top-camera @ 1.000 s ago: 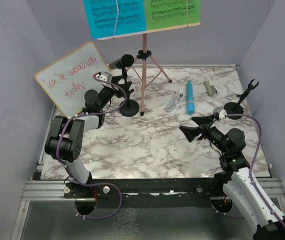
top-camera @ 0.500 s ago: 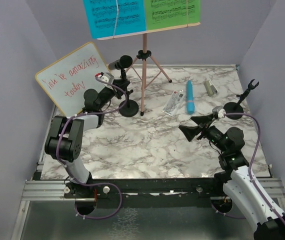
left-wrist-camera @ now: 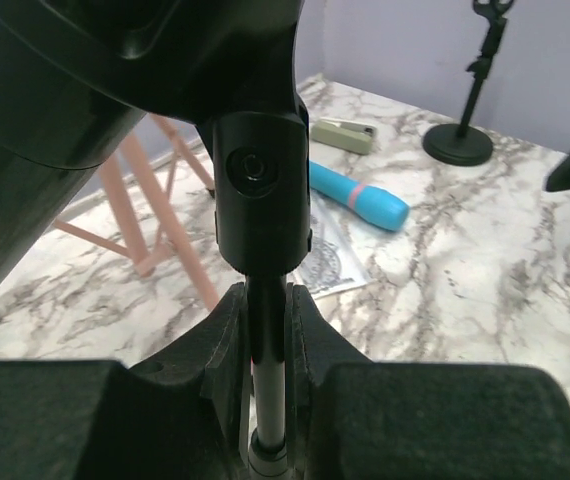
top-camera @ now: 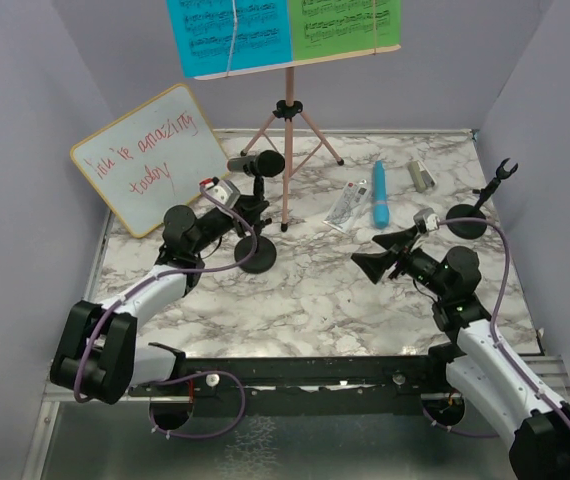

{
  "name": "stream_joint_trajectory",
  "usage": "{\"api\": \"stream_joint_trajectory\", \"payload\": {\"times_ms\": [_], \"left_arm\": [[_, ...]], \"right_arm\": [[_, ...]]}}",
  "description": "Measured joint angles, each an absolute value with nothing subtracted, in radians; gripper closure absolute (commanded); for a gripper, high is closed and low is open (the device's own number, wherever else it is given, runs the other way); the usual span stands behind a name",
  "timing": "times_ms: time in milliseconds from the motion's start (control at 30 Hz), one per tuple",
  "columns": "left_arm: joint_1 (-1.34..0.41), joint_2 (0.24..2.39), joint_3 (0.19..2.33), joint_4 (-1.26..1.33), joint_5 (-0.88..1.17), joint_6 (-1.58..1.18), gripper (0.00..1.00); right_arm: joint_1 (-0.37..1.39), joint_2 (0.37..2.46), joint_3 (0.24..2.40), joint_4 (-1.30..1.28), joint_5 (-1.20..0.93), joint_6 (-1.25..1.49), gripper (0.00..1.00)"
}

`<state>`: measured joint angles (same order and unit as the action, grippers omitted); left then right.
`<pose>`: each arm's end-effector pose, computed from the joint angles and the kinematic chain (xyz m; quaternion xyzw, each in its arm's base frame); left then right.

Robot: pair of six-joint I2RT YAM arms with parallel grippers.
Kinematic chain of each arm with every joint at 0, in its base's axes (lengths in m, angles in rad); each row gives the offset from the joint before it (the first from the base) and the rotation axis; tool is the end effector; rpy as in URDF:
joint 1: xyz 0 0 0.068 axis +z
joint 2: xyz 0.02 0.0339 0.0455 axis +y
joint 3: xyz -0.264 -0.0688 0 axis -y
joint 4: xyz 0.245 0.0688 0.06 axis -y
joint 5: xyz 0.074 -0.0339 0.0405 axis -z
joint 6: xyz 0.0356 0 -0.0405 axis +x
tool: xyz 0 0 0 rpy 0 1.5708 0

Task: Pack up the instrument practice props
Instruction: Move the microphone stand with the microphone to the center of the board.

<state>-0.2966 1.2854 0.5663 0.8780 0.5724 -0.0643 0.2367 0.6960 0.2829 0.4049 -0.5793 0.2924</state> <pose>0.2546 -0.0980 0.2670 0.2855 0.5933 -0.3112 0.6853 0.1604 0.0587 0.2385 -0.1821 0.6858 0.3722 0.5984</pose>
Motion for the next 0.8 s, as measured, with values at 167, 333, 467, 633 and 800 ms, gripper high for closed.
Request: {"api": "stream_joint_trajectory", "payload": {"times_ms": [167,333,467,633,800], "left_arm": [[-0.364,1.240,0.559,0.821,0.599,-0.058,1.00],[-0.448,1.238,0.563,0.810,0.645,-0.051,1.00],[-0.523,1.266,0.592,0.802,0.677,-0.041,1.00],[-0.607,1.338,0.646,0.820,0.708,-0.037,1.00],[-0.622,1.427,0.662,0.953,0.745,-0.088,1.00]], "right_arm": [[0.237,0.780,0.283,0.453,-0.628,0.304,0.07],[0.245,0.846,0.282,0.484,-0.658,0.310,0.08],[0.263,0.862,0.281,0.505,-0.667,0.309,0.08],[0.289,0.884,0.281,0.527,-0.667,0.294,0.07],[0.311,0.921,0.280,0.539,-0.667,0.279,0.07]]}}
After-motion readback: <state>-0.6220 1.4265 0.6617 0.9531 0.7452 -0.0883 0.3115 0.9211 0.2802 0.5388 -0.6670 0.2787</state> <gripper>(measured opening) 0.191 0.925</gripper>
